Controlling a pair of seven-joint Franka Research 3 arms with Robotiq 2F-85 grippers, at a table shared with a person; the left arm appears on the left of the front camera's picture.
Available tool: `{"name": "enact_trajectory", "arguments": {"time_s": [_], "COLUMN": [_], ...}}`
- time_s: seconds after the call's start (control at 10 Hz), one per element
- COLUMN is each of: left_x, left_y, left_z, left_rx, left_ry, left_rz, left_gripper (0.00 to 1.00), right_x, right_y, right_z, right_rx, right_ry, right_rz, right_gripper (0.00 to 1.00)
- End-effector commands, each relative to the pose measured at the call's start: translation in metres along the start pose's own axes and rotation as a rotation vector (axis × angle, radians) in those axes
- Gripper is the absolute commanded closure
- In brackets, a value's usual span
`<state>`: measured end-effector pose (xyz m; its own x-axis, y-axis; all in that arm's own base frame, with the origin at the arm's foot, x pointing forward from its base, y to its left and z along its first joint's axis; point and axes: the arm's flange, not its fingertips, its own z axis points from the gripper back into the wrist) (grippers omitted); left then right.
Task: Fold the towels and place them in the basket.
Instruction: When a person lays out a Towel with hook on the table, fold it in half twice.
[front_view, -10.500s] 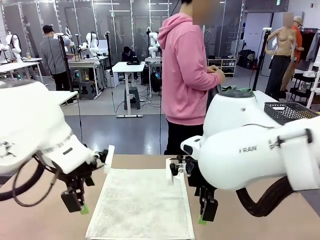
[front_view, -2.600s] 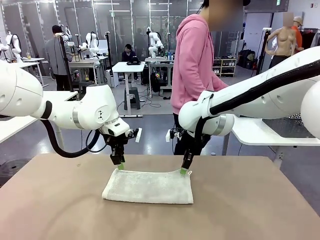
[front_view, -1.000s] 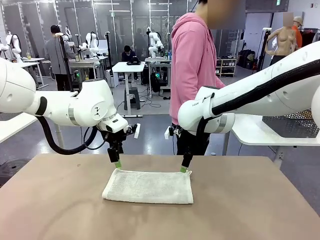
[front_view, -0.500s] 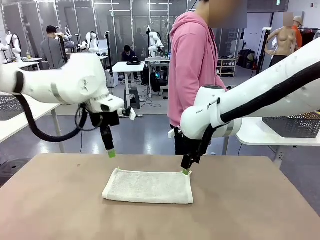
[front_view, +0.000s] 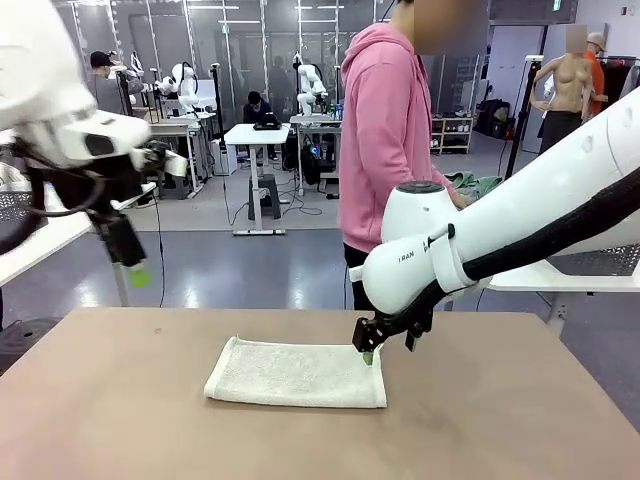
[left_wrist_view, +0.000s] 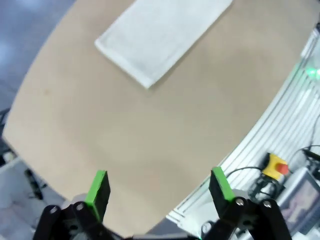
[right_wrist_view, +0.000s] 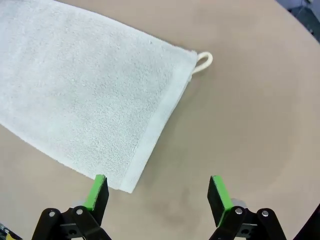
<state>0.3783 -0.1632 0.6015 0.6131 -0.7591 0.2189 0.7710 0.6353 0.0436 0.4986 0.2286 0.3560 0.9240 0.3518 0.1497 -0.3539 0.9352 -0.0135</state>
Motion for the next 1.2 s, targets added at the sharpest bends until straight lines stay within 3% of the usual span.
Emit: {"name": "enact_trajectory", "arguments": {"time_s": [0.0, 0.4, 0.5, 0.6, 1.1], "left_x": [-0.044, -0.097, -0.083, -0.083, -0.083], "left_y": [-0.032, -0.058, -0.049, -0.049, -0.049], "left_z": [0.025, 0.065, 0.068, 0.068, 0.068], "left_rx": [0.093, 0.244, 0.181, 0.181, 0.181], "left_ry": [-0.001, -0.106, -0.093, -0.093, -0.093], "left_rz": [0.078, 0.167, 0.119, 0.119, 0.119], "left_gripper": [0.0, 0.0, 0.0, 0.0, 0.0], "right_x": [-0.002, -0.001, 0.001, -0.003, 0.006], "right_y": [0.004, -0.009, -0.009, -0.009, -0.007], "right_z": [-0.01, -0.019, -0.019, -0.016, -0.026], "right_rx": [0.003, 0.087, 0.108, 0.061, 0.119], "right_ry": [0.018, 0.003, -0.014, 0.034, 0.044], "right_rz": [-0.065, -0.2, -0.222, -0.14, -0.179], "right_gripper": [0.0, 0.0, 0.0, 0.0, 0.0]}}
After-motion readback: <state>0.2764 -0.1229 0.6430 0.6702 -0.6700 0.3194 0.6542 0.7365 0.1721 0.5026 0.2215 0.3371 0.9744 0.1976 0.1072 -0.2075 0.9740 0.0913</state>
